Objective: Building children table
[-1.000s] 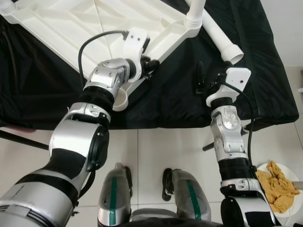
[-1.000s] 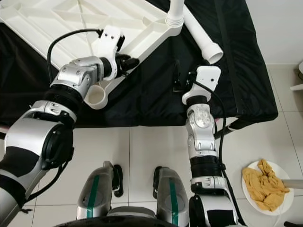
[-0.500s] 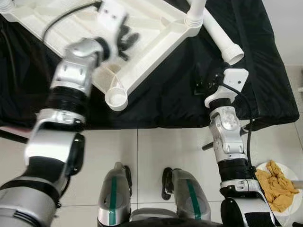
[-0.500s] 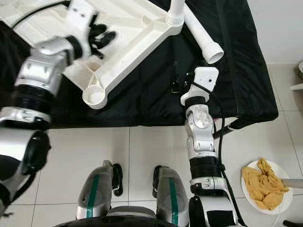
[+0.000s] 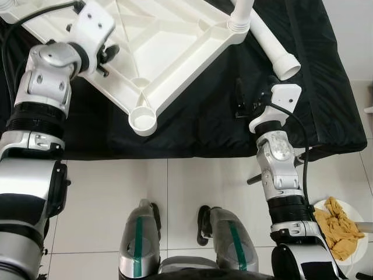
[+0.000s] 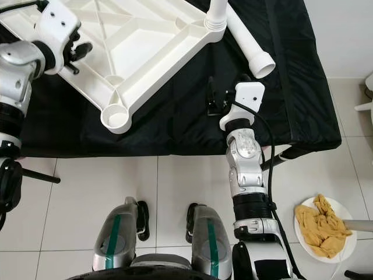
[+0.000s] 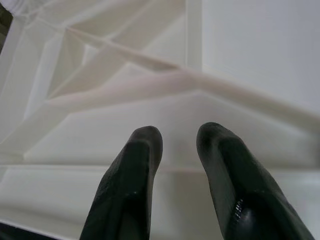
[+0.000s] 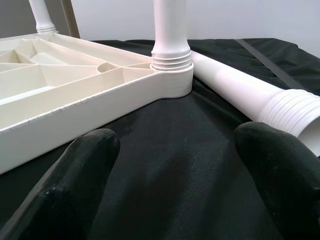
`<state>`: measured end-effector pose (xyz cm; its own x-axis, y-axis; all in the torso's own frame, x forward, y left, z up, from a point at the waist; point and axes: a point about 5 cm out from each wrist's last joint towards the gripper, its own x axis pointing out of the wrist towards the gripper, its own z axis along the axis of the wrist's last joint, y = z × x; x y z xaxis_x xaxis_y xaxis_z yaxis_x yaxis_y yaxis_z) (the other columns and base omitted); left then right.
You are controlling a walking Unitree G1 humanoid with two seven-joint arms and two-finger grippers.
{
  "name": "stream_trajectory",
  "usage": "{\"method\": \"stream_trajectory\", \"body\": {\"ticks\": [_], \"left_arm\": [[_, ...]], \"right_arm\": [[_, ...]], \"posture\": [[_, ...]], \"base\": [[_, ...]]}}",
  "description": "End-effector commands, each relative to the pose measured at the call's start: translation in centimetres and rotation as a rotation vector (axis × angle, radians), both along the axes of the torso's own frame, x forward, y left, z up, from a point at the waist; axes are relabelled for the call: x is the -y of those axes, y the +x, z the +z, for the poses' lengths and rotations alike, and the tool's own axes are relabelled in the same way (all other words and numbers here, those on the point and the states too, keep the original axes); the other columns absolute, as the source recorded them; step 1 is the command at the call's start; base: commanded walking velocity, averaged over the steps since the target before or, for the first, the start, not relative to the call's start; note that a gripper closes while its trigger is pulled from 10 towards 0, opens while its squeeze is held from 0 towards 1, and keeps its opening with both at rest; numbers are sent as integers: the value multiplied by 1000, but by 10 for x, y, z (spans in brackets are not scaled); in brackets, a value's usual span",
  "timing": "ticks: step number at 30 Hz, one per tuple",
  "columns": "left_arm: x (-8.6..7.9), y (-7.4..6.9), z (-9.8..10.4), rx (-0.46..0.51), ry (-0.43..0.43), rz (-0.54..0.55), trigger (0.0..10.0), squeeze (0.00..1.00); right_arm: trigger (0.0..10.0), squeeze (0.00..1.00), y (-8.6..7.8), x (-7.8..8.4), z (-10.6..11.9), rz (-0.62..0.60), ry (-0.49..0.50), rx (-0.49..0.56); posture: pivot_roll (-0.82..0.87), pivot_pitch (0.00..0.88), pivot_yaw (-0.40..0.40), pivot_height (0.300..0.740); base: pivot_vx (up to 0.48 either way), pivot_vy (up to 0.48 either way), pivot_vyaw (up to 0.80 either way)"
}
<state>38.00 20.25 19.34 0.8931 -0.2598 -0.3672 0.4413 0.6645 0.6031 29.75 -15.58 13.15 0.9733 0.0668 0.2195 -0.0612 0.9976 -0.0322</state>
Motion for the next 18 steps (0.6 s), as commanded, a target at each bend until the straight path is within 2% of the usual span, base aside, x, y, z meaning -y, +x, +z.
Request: {"method": "stream_trajectory", "body": {"ticks": [1, 5, 7, 11, 13, 14, 16, 17, 18], "left_arm": [[-5, -3, -12, 15, 84, 44, 10000, 0], [0, -9, -22, -44, 121, -25, 10000, 0], [11, -15, -30, -89, 146, -120, 10000, 0], [13, -17, -31, -98, 150, -135, 10000, 0], [27, -25, -37, -131, 141, -235, 10000, 0], [27, -25, -37, -131, 141, -235, 10000, 0], [42, -32, -41, -157, 110, -323, 10000, 0], [42, -32, -41, -157, 110, -323, 10000, 0], [51, -36, -42, -167, 88, -365, 10000, 0]], "right_arm": [[10000, 0, 0, -1, 0, 6, 5, -6], [10000, 0, 0, 0, 1, 6, 3, -7], [10000, 0, 0, 0, 0, 7, 2, -9], [10000, 0, 0, 0, 0, 7, 1, -10], [10000, 0, 0, 0, 0, 7, 1, -10], [10000, 0, 0, 0, 0, 7, 1, -10], [10000, 0, 0, 1, 0, 5, 1, -10], [10000, 0, 0, 1, 0, 5, 1, -10], [10000, 0, 0, 1, 1, 4, 0, -10]], "posture": [[-3, 87, 13, 740], [-4, 87, 13, 740], [-5, 86, 12, 740], [-5, 86, 12, 740], [-8, 84, 12, 740], [-8, 84, 12, 740], [-10, 82, 11, 740], [-10, 82, 11, 740], [-10, 82, 10, 740]], "base": [[0, 0, 0], [0, 0, 0], [0, 0, 0], [0, 0, 0], [0, 0, 0], [0, 0, 0], [0, 0, 0], [0, 0, 0], [0, 0, 0]]}}
